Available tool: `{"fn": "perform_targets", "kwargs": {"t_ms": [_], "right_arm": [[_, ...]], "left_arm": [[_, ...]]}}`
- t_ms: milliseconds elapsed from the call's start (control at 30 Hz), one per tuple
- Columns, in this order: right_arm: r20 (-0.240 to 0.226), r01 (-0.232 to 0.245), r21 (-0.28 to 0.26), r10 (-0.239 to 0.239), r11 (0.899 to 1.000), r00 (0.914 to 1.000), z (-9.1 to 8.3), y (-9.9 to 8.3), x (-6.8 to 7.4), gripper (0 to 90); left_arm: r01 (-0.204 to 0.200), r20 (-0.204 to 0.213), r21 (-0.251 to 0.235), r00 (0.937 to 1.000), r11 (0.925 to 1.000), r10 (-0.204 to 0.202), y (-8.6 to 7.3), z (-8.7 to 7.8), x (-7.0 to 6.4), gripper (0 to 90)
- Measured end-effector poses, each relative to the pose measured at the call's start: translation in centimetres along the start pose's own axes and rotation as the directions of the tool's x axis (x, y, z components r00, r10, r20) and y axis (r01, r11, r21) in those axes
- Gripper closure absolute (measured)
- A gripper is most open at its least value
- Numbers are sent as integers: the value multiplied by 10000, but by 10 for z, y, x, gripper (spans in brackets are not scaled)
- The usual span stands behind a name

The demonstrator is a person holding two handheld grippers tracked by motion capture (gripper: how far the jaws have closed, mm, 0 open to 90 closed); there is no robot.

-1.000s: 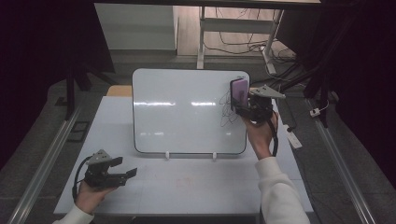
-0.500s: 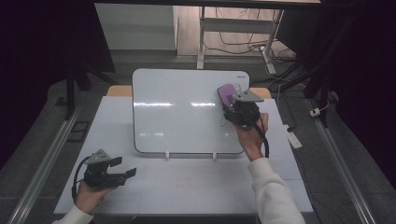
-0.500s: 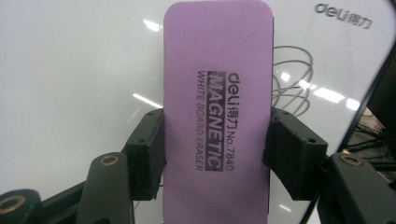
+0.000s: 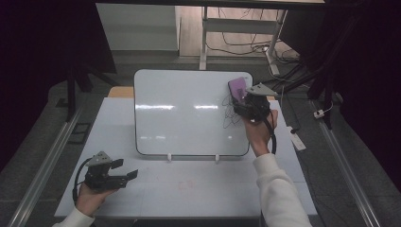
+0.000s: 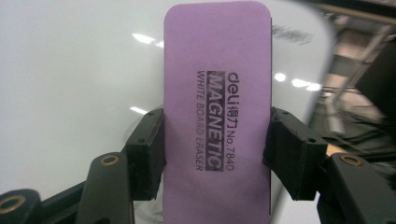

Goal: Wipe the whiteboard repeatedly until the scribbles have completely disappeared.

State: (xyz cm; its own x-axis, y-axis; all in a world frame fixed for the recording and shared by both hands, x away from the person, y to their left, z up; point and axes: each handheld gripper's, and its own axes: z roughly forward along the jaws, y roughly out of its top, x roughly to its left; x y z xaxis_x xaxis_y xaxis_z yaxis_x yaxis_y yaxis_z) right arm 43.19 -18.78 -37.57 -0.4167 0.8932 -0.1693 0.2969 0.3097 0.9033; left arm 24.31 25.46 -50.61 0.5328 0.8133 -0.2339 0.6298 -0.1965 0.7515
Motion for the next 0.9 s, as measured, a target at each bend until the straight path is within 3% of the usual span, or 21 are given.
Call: {"fn": "perform_targets", "kwargs": {"t_ms": [100,267,400,467,733,800,900], "right_arm": [[-516,16,19,-15,10000,9987,1,-8,12,412],[-567,691,68,-686,9976,9960,-1,-19,29,412],[-323,463,19,-462,9989,9984,-1,-16,19,412],[-226,110,-82,-112,9999,9997,-2,-14,12,412],[336,-115,-253,124,9996,9994,1,-1,-4,411],[381,-91,-217,99,9997,9992,2,2,-4,412],[471,322,-124,-316,9994,9984,3,1,1,412]], "left_arm": [[3,-9,5,10000,10000,-3,0,0,0,206],[-31,2,6,10000,10000,31,0,0,-2,205],[-21,-13,-34,10000,10000,21,0,-1,-1,204],[-2,9,-28,10000,10000,2,0,-1,0,204],[27,-33,-56,10000,10000,-27,0,-2,1,204],[21,-30,-57,10000,10000,-21,0,-2,1,204],[32,-38,-58,10000,10000,-32,0,-2,1,204]]}}
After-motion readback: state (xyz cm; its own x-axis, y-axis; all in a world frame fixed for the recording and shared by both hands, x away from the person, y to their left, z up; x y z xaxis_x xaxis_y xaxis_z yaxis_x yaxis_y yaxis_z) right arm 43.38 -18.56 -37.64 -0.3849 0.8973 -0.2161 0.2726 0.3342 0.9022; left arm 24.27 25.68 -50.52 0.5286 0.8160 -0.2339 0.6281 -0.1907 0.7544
